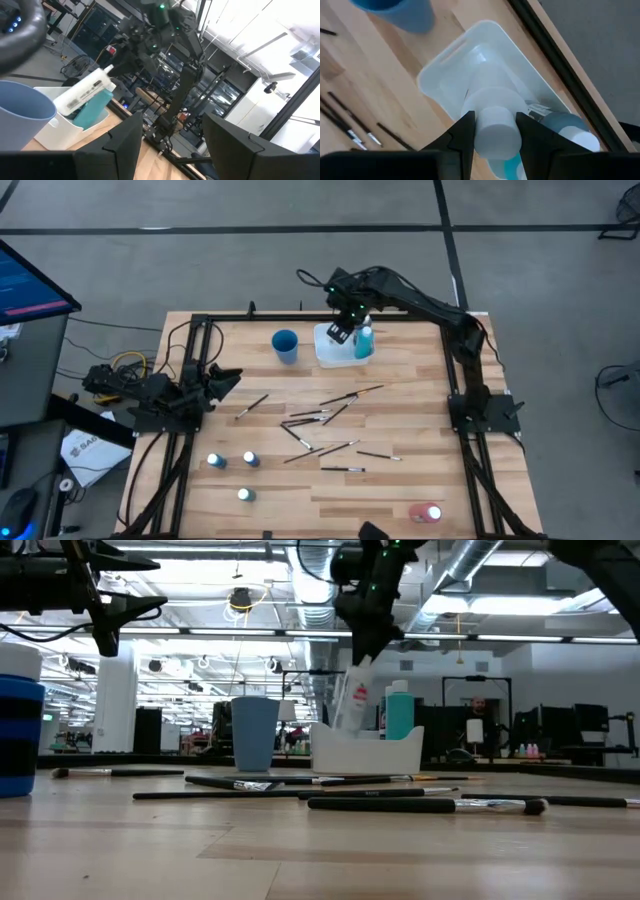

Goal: Pick & Place Paint Supplies
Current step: Put the white paint bottle into the white bin

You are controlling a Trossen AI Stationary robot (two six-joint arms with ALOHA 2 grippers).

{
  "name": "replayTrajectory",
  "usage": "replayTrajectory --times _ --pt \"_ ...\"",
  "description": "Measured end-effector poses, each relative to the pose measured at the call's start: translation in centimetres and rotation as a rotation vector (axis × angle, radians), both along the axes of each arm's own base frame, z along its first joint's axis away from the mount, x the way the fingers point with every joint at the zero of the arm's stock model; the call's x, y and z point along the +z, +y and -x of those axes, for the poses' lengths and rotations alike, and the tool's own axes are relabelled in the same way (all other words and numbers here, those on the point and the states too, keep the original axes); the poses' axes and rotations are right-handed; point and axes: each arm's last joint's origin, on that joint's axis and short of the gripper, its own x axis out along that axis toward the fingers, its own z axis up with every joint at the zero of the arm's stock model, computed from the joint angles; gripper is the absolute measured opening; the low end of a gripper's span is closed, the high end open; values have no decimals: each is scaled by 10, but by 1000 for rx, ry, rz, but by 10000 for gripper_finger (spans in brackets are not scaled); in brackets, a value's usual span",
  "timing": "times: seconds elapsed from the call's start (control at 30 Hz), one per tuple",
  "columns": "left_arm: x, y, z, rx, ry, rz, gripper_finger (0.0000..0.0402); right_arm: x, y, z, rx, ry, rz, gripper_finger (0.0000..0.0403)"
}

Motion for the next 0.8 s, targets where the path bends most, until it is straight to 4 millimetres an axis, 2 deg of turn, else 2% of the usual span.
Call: replayTrajectory --times 0.2,0.53,0.8 --pt "0 0 0 7 0 2 199 -17 -9 -6 -16 73 39 113" --pt "0 1 0 18 1 5 199 -19 -14 -2 -25 90 32 113" --pt "0 1 0 18 1 5 199 -29 -16 0 -30 120 16 113"
